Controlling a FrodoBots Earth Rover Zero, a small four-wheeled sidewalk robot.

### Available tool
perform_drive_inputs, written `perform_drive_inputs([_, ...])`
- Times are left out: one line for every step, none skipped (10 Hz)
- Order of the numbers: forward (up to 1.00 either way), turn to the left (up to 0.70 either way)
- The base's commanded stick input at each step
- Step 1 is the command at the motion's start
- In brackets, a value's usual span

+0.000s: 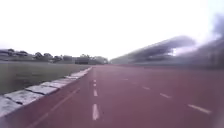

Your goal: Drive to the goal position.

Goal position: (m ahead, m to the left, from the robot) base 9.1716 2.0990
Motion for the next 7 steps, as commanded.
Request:
perform_drive_inputs([0.70, -0.31])
perform_drive_inputs([0.70, -0.25])
perform_drive_inputs([0.70, 0.00])
perform_drive_inputs([0.70, 0.00])
perform_drive_inputs([0.70, 0.00])
perform_drive_inputs([0.70, 0.00])
perform_drive_inputs([0.70, 0.00])
